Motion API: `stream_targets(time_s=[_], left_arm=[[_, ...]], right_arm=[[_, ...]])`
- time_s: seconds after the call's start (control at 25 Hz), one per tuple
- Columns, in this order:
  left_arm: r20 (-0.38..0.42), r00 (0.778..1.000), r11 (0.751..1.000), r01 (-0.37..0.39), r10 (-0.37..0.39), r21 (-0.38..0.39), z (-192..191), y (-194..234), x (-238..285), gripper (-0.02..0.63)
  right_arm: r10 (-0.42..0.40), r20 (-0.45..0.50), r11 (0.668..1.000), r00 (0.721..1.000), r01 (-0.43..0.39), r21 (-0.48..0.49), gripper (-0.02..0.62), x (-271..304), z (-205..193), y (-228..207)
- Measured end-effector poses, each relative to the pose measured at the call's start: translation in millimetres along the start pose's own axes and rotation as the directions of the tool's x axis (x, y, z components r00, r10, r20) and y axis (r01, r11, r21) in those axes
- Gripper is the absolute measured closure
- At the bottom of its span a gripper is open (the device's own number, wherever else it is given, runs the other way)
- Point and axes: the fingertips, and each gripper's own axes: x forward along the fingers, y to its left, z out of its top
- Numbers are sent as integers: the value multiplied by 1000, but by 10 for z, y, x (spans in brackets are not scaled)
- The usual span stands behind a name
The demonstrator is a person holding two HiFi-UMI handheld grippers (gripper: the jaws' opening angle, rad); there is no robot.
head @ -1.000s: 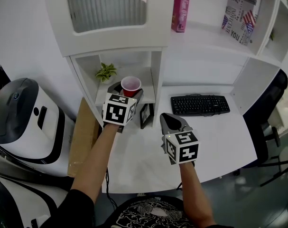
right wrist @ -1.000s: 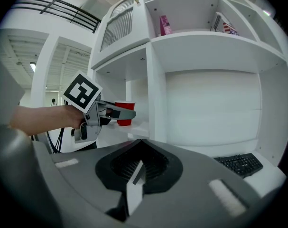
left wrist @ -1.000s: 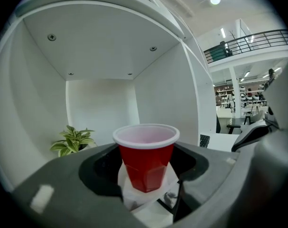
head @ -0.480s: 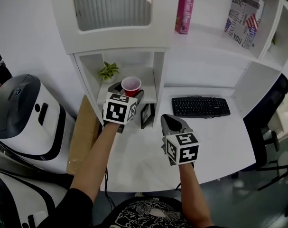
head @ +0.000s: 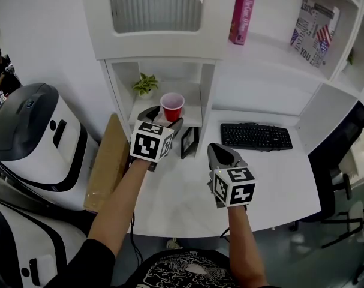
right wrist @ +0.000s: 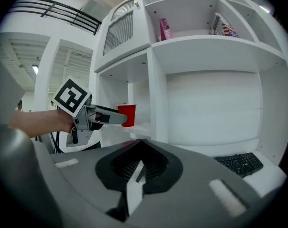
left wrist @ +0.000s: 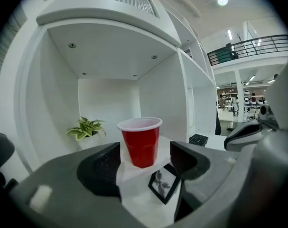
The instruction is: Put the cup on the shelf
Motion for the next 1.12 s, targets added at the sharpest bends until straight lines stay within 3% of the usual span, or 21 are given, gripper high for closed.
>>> stream_targets(time_s=[0.44,0.8,1.12], left_arm=[[40,999,999,-6,7,-41,-81,-26,-399,343],[74,995,992,-59,68,-110,-142,-38,-662,430],[73,993,989,-86,95,-119,-209,-262,-768,527]], right_arm=[[13,22,999,1000,-13,-31,572,-109,183,21],[66,27,995,997,-64,-71,572,-160,239,-19],[127,39,989,991,-124,-79,572,-228,270,-118]])
